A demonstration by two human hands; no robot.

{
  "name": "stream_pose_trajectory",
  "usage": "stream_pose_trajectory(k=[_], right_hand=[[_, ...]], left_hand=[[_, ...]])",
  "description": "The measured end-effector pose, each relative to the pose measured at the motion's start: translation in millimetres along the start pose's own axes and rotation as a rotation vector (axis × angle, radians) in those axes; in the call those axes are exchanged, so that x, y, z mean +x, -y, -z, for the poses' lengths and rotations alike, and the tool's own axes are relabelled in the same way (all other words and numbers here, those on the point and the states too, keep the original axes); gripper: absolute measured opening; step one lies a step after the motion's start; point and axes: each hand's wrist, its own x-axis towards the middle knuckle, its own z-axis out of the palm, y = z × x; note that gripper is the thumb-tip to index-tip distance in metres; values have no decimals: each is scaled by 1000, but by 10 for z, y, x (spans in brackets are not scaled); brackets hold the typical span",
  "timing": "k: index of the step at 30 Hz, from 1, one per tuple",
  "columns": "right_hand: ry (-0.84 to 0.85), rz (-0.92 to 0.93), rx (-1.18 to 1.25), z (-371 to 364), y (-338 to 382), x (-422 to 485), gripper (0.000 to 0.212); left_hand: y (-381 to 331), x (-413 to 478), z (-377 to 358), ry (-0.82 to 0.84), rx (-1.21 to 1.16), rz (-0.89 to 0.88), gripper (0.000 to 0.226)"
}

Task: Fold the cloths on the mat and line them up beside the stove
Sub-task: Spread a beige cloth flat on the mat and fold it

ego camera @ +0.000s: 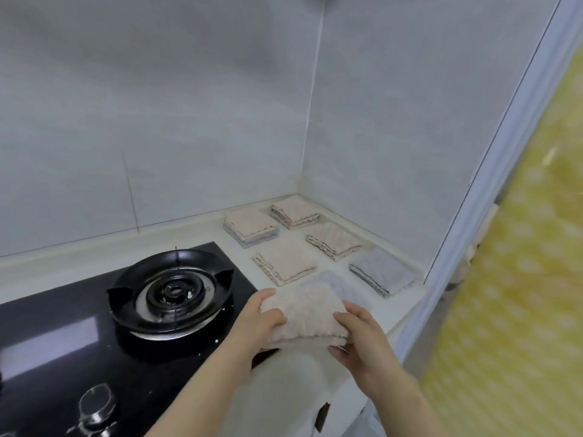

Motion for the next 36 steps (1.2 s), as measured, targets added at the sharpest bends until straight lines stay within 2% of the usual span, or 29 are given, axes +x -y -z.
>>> stream_pose_trajectory(k=[3, 5, 10, 14, 17, 20, 22, 25, 29, 36], right_hand=[[16, -8, -19, 57, 115, 524, 20], [28, -6, -24, 83, 201, 899, 20], [87, -56, -126, 180, 439, 2002, 25], [141, -89, -208, 317, 727, 2840, 10], [189, -85, -281, 433, 918, 3421, 2], [204, -39, -318, 535, 1078, 3883, 14], [213, 5, -345, 627, 1167, 4120, 21], [188, 87, -396, 760, 1245, 4384, 18], [160, 179, -491, 898, 1204, 4672, 18], [222, 294, -713, 1107, 1070, 4843, 35]], left_hand=[[-14, 496, -115, -65, 4, 5, 10], [-50, 799, -197, -113, 14, -14, 3], [-148, 1635, -533, -188, -21, -42, 16], [-217, 2211, -876, -249, -64, -29, 37], [-349, 2605, -1169, -302, -111, -10, 42], [-464, 2964, -1429, -342, -169, 7, 40], [-470, 3178, -1606, -348, -209, 38, 42], [-425, 3413, -1812, -357, -245, 75, 41], [-395, 3650, -1984, -355, -219, 111, 43], [-202, 3820, -2126, -387, -72, 156, 42]])
